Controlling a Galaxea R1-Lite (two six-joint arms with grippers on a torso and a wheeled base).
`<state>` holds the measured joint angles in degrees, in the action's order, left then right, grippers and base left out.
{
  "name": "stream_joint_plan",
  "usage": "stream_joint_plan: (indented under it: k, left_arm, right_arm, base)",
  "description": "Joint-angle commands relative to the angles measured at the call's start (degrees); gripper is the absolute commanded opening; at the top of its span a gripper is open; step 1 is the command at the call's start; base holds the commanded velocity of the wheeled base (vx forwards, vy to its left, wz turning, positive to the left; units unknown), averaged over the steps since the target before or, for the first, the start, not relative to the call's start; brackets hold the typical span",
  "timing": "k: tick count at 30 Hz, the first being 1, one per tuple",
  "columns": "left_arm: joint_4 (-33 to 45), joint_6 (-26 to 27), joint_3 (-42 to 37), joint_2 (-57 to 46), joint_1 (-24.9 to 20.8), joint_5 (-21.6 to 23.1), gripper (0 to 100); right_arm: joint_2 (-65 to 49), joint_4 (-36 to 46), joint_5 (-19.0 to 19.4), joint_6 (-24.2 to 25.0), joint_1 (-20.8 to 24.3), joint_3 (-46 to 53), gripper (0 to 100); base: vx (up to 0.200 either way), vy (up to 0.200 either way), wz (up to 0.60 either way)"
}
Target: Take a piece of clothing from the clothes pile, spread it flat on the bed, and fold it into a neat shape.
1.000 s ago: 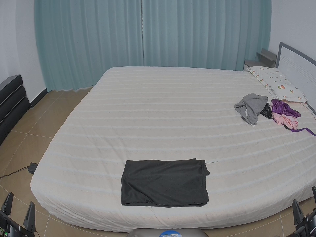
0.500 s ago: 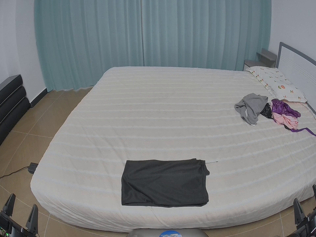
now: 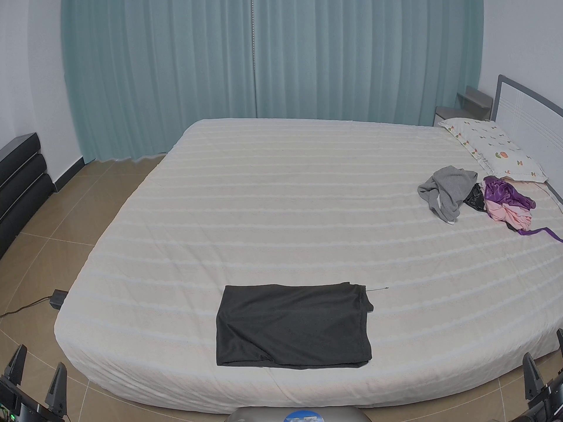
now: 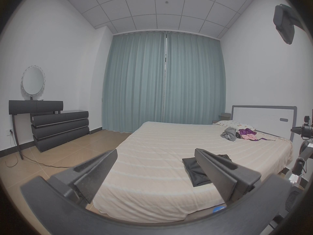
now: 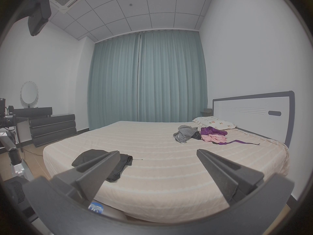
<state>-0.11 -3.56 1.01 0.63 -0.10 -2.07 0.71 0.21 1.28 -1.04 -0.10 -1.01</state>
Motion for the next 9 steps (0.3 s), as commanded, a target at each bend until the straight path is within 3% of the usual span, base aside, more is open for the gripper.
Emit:
stream_joint_plan:
  k: [1, 9]
  left_arm:
    - [-0.07, 0.04, -1.01, -0.37, 0.01, -0.04, 100]
    - [-0.15, 0.66, -1.01, -0.37, 0.01, 0.31, 100]
  right_arm:
    - [-0.62, 0.06, -0.05, -0.02, 0.01, 0.84, 100]
    - [-0.62, 0.06, 0.04, -0.02, 0.01, 0.84, 100]
  base:
    - [0.000, 0.000, 0.00]
    - [0.000, 0.000, 0.00]
